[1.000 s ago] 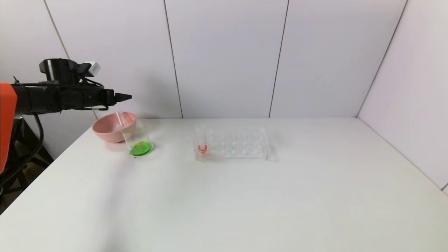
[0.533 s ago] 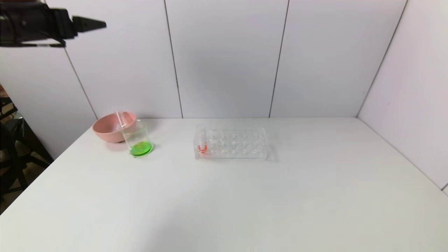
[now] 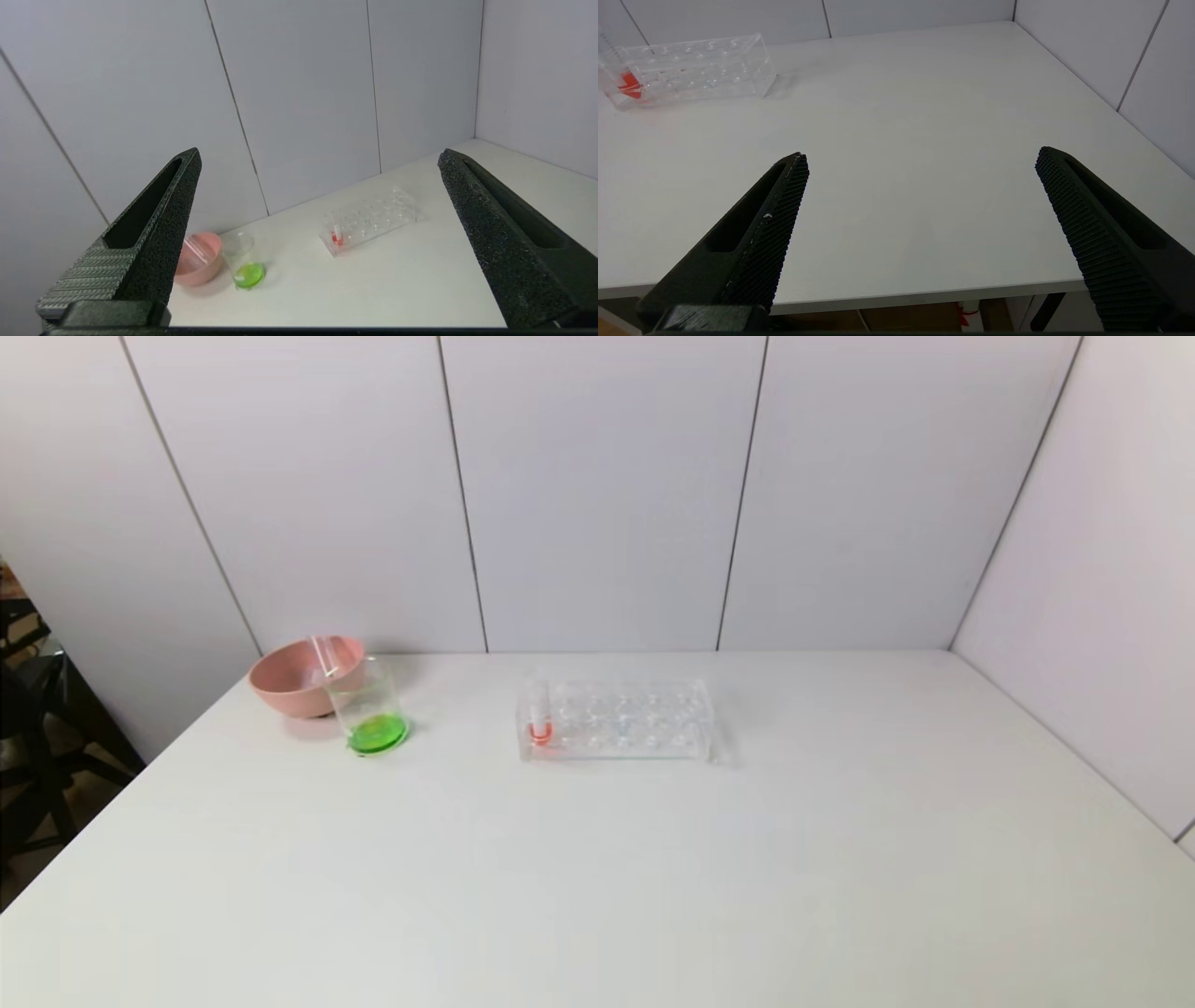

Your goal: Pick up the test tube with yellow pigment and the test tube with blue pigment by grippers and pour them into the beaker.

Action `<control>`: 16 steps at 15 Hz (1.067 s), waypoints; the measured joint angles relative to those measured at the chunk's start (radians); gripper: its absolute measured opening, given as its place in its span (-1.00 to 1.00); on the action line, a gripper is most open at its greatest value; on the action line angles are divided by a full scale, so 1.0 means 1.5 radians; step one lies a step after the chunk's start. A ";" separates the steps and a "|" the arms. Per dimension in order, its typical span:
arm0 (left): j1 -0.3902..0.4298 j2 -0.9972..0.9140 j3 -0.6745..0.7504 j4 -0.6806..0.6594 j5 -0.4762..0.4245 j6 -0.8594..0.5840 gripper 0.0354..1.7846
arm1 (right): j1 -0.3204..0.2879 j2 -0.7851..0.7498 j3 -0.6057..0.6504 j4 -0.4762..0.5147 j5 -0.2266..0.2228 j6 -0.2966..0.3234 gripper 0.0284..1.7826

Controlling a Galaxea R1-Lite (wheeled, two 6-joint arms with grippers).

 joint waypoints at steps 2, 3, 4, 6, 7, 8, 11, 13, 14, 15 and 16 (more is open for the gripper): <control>0.003 -0.139 0.112 0.075 0.039 0.023 0.99 | 0.000 0.000 0.000 0.000 0.000 0.000 0.99; 0.006 -0.186 0.164 0.102 0.060 0.050 0.99 | 0.000 0.000 0.000 0.000 0.000 0.000 0.99; 0.006 -0.221 0.215 0.114 0.081 0.077 0.99 | 0.000 0.000 0.000 0.000 0.000 0.000 0.99; -0.003 -0.278 0.333 0.091 0.110 0.104 0.99 | 0.000 0.000 0.000 0.000 0.000 0.000 0.99; -0.008 -0.306 0.396 0.067 0.122 0.108 0.99 | 0.000 0.000 0.000 0.000 0.000 0.000 0.99; -0.013 -0.337 0.464 0.035 0.141 0.111 0.99 | 0.000 0.000 0.000 0.000 0.000 0.000 0.99; -0.024 -0.408 0.672 -0.072 0.197 0.103 0.99 | 0.000 0.000 0.000 0.000 0.000 0.000 0.99; -0.028 -0.432 0.819 -0.190 0.210 0.078 0.99 | 0.000 0.000 0.000 0.000 0.000 0.000 0.99; -0.029 -0.440 0.895 -0.264 0.215 0.061 0.99 | 0.000 0.000 0.000 0.000 0.000 0.000 0.99; -0.029 -0.446 0.950 -0.325 0.223 0.043 0.99 | 0.000 0.000 0.000 0.000 0.000 0.000 0.99; -0.030 -0.450 0.981 -0.363 0.240 0.023 0.99 | 0.000 0.000 0.000 0.000 0.000 0.000 0.99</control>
